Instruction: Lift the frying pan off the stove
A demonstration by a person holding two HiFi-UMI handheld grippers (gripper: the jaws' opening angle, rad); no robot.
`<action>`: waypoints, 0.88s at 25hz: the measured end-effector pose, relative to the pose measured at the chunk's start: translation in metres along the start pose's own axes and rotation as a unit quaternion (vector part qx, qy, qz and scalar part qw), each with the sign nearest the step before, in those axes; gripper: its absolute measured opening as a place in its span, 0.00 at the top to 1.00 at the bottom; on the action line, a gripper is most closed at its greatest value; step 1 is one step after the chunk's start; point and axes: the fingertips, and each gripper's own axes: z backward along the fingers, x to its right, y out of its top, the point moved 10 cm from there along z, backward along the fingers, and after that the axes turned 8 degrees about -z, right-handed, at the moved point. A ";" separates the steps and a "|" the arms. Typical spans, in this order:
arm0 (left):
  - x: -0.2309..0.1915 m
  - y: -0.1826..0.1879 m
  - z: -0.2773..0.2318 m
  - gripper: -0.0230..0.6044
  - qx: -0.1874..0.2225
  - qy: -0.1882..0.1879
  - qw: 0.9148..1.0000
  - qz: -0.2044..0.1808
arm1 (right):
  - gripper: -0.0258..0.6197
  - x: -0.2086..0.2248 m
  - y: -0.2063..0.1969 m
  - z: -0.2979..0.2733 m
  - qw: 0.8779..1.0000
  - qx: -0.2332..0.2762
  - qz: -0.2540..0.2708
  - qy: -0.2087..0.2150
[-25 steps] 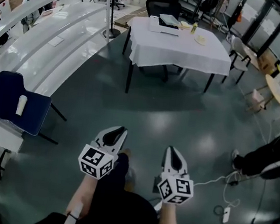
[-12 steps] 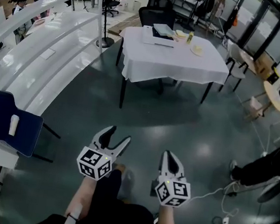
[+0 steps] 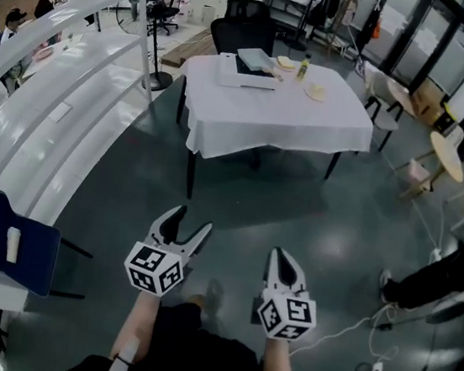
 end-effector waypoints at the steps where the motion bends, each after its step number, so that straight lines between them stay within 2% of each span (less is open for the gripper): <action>1: -0.005 0.001 -0.007 0.50 0.000 -0.004 1.000 0.001 | 0.95 0.001 0.002 -0.007 1.000 0.000 0.000 -0.004; 12: -0.066 0.020 -0.053 0.50 0.006 -0.021 1.000 0.000 | 0.95 -0.003 0.018 -0.079 1.000 0.013 -0.002 -0.022; 22: -0.096 0.013 -0.057 0.50 -0.011 -0.022 1.000 0.001 | 0.95 -0.020 0.013 -0.113 1.000 0.006 -0.003 -0.020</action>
